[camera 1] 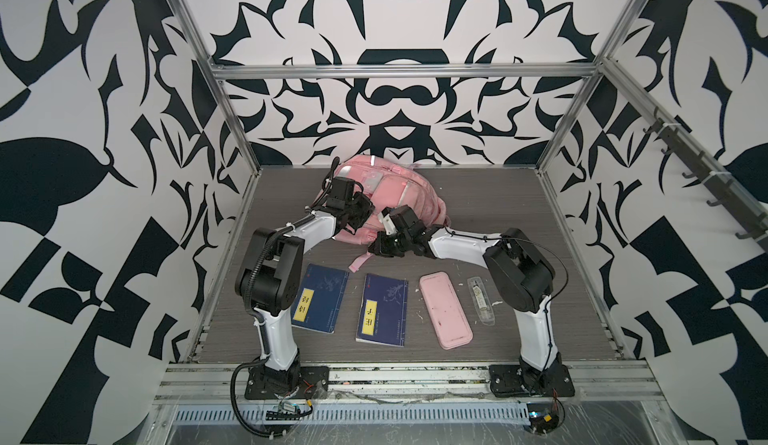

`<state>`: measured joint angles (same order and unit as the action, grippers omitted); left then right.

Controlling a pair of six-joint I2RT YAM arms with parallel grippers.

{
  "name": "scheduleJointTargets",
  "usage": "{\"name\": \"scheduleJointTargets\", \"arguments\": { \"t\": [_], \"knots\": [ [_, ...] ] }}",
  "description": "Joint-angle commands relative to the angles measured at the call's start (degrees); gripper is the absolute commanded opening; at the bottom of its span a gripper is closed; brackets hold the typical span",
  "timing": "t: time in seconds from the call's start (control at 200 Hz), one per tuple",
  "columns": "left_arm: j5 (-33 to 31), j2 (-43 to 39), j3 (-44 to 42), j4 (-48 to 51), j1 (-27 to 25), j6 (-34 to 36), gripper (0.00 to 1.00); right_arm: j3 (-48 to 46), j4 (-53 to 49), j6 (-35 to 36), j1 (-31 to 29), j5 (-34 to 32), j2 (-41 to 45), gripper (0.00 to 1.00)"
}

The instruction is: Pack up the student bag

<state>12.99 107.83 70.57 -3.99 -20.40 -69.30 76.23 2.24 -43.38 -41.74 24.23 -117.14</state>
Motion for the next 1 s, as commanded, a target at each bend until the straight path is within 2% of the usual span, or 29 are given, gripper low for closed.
{"name": "scheduleJointTargets", "arguments": {
  "t": [0.0,0.15,0.295,0.36,0.49,0.585,0.71,0.855,0.995],
  "knots": [
    [2.1,-1.4,-2.0,-9.4,-0.6,-6.1,0.01,-3.3,3.6,0.4,1.6,2.0,4.4,0.0],
    [2.4,-1.4,-3.2,-12.8,-1.2,-9.5,0.12,-7.0,4.9,0.6,3.8,2.1,7.2,0.0],
    [4.0,-1.2,-1.1,-9.4,-1.5,-7.1,0.36,-9.7,4.6,1.6,6.2,3.3,9.3,0.0],
    [5.4,-0.8,1.1,-5.4,-1.5,-3.9,0.42,-10.5,2.9,3.1,7.3,3.4,10.4,0.0],
    [9.1,1.7,5.6,2.3,-1.4,3.2,0.43,-11.4,-0.9,6.4,8.9,4.0,11.9,0.0],
    [9.1,1.9,5.6,5.3,-1.4,7.4,0.4,-11.6,-3.3,8.4,9.6,3.9,12.4,0.0],
    [3.7,-1.3,4.4,12.3,-1.2,15.7,0.41,-11.5,-5.8,10.3,10.0,3.2,12.3,0.0],
    [-7.1,-5.4,3.8,21.1,-0.1,26.0,0.46,-11.3,-7.4,11.9,10.1,2.9,11.9,0.0],
    [-11.4,-9.1,0.7,23.3,3.1,30.8,0.53,-10.8,-9.4,13.6,10.3,2.4,11.8,0.0]
  ]
}}
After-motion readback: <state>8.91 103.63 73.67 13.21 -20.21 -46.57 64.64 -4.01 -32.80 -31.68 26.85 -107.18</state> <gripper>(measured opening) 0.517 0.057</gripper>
